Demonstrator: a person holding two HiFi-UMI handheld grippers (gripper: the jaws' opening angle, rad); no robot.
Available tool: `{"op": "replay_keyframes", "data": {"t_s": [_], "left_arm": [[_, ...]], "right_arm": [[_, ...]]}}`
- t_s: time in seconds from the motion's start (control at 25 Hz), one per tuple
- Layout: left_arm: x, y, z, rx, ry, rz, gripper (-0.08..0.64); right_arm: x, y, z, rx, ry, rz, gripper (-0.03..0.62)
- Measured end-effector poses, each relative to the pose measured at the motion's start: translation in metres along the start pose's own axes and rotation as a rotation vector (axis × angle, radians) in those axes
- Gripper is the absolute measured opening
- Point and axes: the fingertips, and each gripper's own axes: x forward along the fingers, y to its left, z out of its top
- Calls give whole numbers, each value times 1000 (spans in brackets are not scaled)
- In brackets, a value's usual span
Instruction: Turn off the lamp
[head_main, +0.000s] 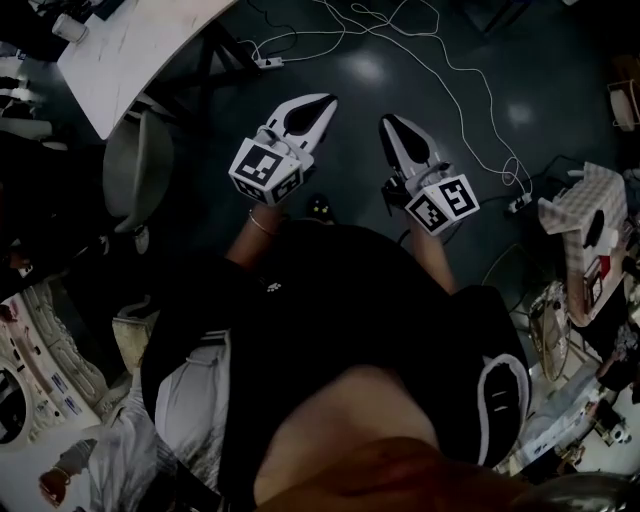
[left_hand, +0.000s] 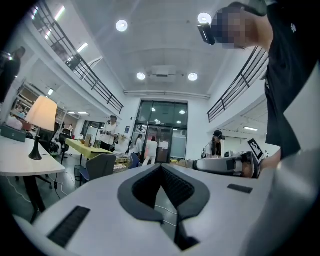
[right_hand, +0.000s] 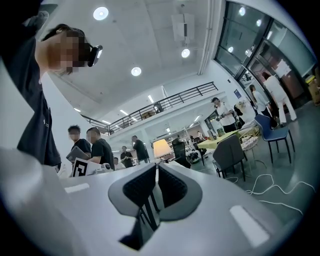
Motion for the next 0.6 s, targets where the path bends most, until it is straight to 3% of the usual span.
{"op": "replay_keyframes", "data": {"t_s": [0.6], "left_arm": [[-66, 86, 11, -50, -31, 311, 6]], "right_arm": [[101, 14, -5, -18, 115, 212, 2]]}}
